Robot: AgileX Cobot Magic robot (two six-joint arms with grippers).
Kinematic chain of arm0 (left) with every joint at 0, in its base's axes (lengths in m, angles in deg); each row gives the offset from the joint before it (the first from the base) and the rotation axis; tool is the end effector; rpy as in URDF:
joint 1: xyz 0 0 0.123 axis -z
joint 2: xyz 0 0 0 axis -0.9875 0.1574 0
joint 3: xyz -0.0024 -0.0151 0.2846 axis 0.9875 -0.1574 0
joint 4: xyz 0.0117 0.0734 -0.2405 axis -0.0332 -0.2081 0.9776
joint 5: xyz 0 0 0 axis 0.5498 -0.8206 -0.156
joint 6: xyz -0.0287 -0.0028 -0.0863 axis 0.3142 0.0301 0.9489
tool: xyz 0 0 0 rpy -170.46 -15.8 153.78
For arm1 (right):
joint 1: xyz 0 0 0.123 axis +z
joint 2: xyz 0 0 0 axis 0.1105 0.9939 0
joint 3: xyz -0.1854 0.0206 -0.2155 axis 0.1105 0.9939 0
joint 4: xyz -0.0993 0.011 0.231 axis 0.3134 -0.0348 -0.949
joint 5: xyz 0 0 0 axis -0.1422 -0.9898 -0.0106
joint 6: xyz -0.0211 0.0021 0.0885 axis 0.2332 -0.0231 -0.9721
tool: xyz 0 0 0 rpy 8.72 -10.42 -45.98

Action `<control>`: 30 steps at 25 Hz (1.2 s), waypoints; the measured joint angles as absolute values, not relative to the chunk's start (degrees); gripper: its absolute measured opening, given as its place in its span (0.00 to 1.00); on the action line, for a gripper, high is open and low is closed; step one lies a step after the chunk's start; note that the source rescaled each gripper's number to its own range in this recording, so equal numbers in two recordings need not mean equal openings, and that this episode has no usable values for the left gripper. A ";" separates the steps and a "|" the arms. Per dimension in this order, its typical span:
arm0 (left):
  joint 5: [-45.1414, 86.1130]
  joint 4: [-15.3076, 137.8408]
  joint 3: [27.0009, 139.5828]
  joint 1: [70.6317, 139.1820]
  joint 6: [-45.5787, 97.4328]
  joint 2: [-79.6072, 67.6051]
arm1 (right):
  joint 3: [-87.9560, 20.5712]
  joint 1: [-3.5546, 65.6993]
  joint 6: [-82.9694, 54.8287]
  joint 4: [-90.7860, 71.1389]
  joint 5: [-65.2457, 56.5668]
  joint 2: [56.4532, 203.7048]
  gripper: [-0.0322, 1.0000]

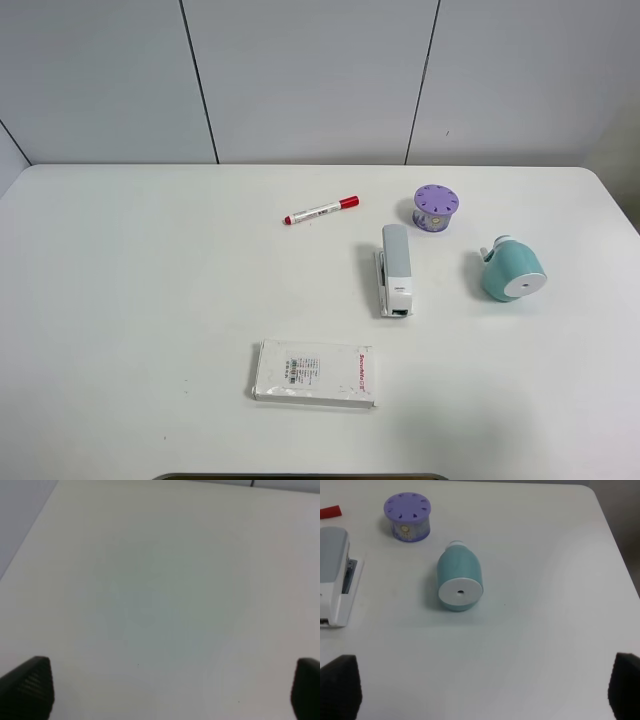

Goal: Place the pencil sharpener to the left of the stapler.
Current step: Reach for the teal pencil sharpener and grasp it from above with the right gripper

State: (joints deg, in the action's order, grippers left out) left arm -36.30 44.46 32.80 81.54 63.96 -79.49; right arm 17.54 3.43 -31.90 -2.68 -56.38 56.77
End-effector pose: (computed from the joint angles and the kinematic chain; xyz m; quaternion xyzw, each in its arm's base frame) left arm -0.0067 0.0047 0.2797 -0.0263 0.8483 0.0078 0.5288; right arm -0.0061 0.0013 0.2780 -0.0161 0.8531 -0.0296 0.5207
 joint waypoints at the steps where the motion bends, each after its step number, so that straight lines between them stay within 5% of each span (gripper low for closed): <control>1: -36.30 44.46 32.80 81.54 63.96 -79.49 | 17.54 3.43 -31.90 -2.68 -56.38 56.77 1.00; 30: -36.30 44.46 32.80 81.54 63.96 -79.49 | 17.54 4.34 -31.90 -2.68 -56.36 56.77 1.00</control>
State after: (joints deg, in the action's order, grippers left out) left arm -36.30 44.46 32.80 81.54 63.96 -79.49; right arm 17.54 4.34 -31.90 -2.68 -56.36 56.77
